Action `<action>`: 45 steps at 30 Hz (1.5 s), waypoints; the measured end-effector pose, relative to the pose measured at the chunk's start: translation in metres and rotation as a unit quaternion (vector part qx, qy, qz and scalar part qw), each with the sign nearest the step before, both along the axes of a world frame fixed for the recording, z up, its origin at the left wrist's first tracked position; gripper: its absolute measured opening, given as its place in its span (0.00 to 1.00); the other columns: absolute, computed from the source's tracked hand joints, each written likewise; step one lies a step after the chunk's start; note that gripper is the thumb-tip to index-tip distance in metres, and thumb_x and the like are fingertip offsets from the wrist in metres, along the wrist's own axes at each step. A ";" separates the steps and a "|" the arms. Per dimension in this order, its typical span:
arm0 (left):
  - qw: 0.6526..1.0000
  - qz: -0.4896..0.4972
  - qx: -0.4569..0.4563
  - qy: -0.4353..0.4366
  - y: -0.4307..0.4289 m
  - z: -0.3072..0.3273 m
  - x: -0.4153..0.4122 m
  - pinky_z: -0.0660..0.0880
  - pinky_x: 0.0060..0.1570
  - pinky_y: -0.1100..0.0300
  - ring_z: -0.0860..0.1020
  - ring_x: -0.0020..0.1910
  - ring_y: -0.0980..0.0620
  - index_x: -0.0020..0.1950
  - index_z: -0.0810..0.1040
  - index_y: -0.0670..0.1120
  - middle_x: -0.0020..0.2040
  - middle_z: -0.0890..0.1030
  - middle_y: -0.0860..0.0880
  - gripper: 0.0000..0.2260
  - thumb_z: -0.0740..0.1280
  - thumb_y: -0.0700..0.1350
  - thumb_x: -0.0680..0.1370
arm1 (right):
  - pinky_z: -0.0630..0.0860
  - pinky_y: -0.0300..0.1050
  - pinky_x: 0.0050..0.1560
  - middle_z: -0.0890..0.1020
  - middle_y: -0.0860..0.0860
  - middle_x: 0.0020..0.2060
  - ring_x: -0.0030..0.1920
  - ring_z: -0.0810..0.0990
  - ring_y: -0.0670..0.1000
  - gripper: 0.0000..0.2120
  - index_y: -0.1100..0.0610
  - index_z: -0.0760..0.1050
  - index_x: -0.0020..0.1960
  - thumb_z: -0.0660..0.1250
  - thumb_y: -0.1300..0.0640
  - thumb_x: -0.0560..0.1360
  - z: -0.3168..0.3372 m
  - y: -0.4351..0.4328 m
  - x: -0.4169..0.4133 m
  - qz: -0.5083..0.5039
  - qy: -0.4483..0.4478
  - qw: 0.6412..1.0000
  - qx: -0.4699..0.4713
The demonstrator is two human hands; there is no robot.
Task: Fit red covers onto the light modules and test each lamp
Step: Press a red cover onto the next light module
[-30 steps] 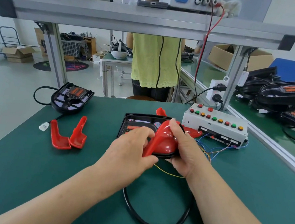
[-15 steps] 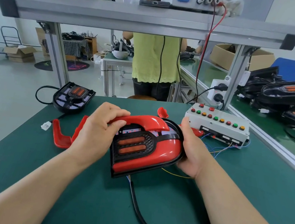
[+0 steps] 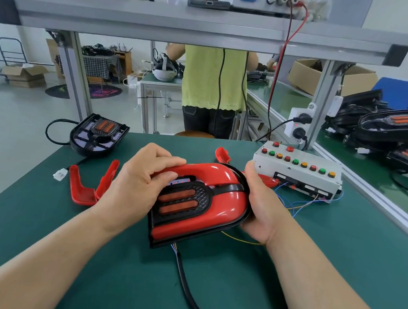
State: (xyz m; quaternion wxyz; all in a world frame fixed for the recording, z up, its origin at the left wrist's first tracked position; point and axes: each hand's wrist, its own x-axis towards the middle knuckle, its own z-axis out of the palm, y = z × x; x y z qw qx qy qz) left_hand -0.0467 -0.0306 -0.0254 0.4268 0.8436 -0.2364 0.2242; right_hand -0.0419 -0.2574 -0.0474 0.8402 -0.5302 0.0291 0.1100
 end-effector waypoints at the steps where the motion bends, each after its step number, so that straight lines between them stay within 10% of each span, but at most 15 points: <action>1: 1.000 0.002 0.005 0.003 -0.001 -0.001 0.000 0.70 0.55 0.71 0.76 0.53 0.57 0.59 0.83 0.49 0.50 0.76 0.56 0.13 0.68 0.35 0.79 | 0.84 0.50 0.44 0.85 0.55 0.55 0.52 0.86 0.55 0.28 0.49 0.75 0.70 0.54 0.34 0.79 0.000 0.000 0.000 0.000 0.000 1.000 0.002; 15: 0.999 -0.017 0.025 0.019 -0.006 -0.004 0.004 0.71 0.56 0.68 0.77 0.54 0.56 0.61 0.82 0.49 0.50 0.76 0.56 0.13 0.67 0.36 0.79 | 0.84 0.50 0.46 0.86 0.58 0.54 0.52 0.86 0.56 0.34 0.56 0.79 0.63 0.62 0.33 0.68 0.004 0.005 -0.003 0.013 -0.024 0.999 -0.025; 20: 1.000 -0.012 0.011 0.024 -0.007 -0.005 0.003 0.70 0.53 0.72 0.76 0.53 0.57 0.60 0.82 0.48 0.50 0.77 0.55 0.13 0.67 0.35 0.79 | 0.82 0.53 0.55 0.85 0.58 0.57 0.55 0.85 0.57 0.21 0.51 0.86 0.52 0.64 0.37 0.74 0.002 0.006 -0.005 0.031 -0.050 0.998 -0.033; 25: 1.000 -0.012 0.025 0.012 -0.005 -0.006 0.004 0.70 0.54 0.72 0.77 0.54 0.57 0.61 0.82 0.48 0.50 0.76 0.56 0.13 0.67 0.35 0.79 | 0.77 0.61 0.62 0.83 0.61 0.58 0.57 0.82 0.60 0.25 0.60 0.78 0.64 0.68 0.45 0.73 0.001 0.008 -0.006 0.019 -0.069 0.997 -0.033; 37: 0.986 0.010 -0.028 0.163 0.000 -0.017 0.017 0.66 0.59 0.73 0.72 0.62 0.67 0.67 0.75 0.58 0.63 0.73 0.61 0.15 0.66 0.49 0.81 | 0.82 0.53 0.49 0.85 0.59 0.47 0.42 0.84 0.56 0.09 0.57 0.81 0.54 0.70 0.54 0.76 -0.003 0.007 -0.005 -0.038 -0.068 0.996 -0.042; 45: 0.983 -0.042 0.022 0.175 0.003 -0.018 0.019 0.62 0.70 0.64 0.69 0.68 0.64 0.73 0.71 0.53 0.66 0.73 0.59 0.17 0.57 0.49 0.85 | 0.83 0.49 0.40 0.87 0.58 0.46 0.41 0.86 0.54 0.17 0.56 0.82 0.52 0.76 0.52 0.65 -0.005 0.006 -0.007 -0.034 -0.087 0.994 -0.055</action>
